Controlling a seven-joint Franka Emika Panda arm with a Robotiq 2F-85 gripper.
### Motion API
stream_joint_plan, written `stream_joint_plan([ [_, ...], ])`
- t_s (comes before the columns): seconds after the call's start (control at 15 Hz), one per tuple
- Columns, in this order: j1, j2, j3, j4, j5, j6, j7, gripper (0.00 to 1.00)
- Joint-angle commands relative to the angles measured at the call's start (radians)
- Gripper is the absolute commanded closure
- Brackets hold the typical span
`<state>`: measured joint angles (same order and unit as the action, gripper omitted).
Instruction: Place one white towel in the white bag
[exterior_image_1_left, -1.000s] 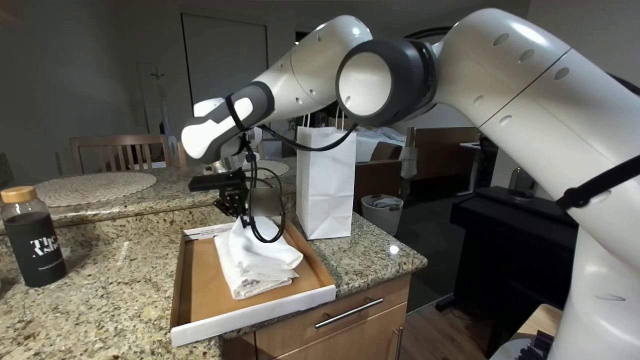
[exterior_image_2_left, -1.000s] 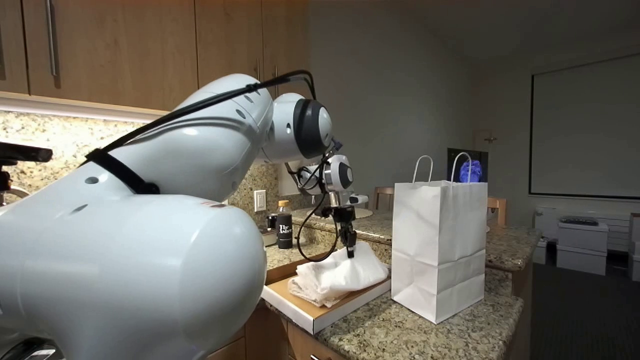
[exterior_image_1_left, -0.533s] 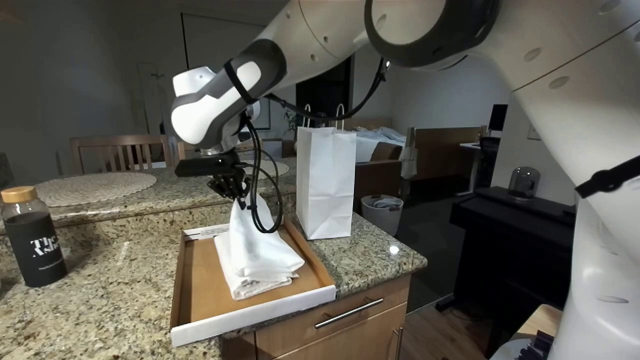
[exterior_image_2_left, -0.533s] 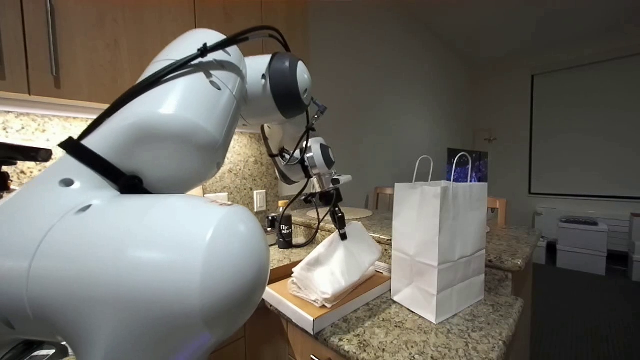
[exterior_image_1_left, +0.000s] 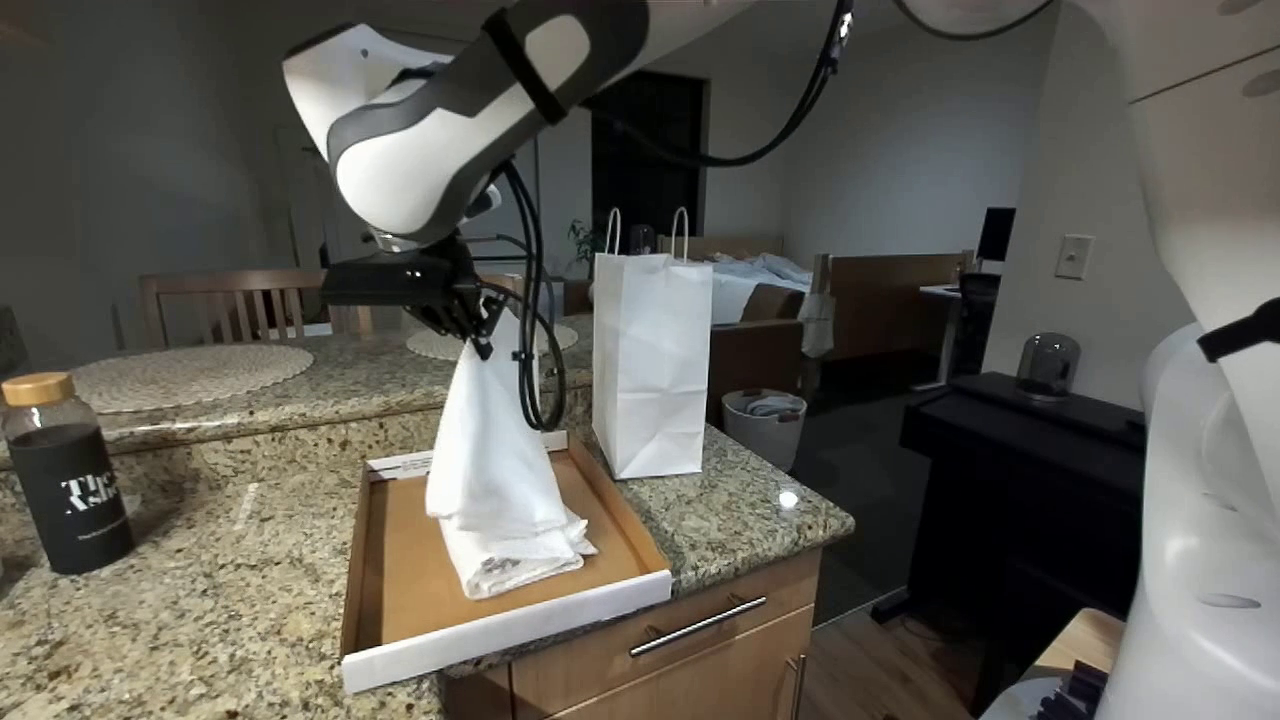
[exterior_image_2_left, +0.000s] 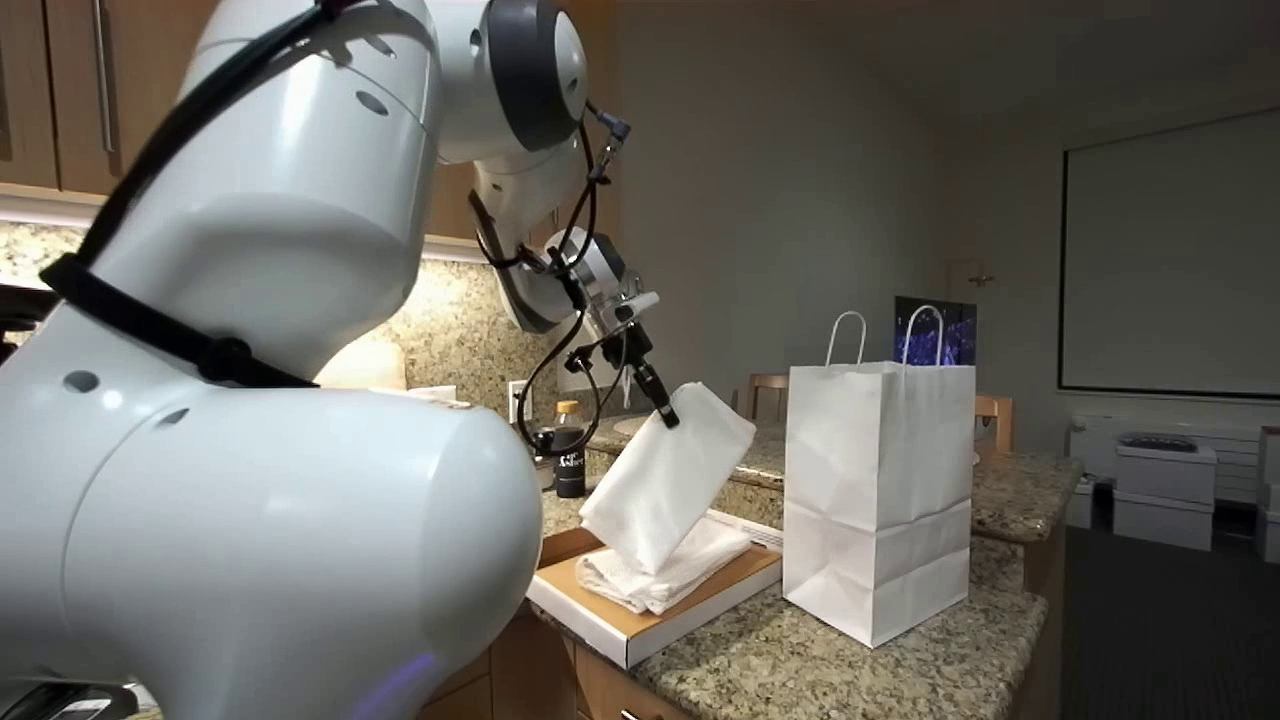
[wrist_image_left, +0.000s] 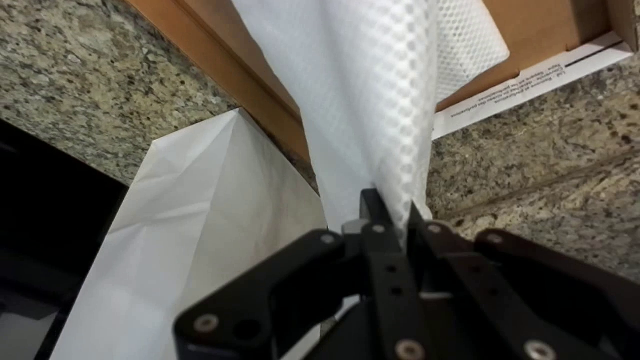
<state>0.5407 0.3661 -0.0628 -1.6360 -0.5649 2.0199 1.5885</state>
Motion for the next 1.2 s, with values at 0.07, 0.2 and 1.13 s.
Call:
stream_joint_plan([
  [0.07,-0.047,-0.171,0.089,-0.128,-0.083,-0.009,0.084,0.92],
  [0.2,-0.068,-0.213,0.126,-0.132,-0.087,-0.02,0.076,0.92],
  [1.13,-0.203,-0.459,0.285,-0.075,-0.274,-0.179,-0.216,0.93],
])
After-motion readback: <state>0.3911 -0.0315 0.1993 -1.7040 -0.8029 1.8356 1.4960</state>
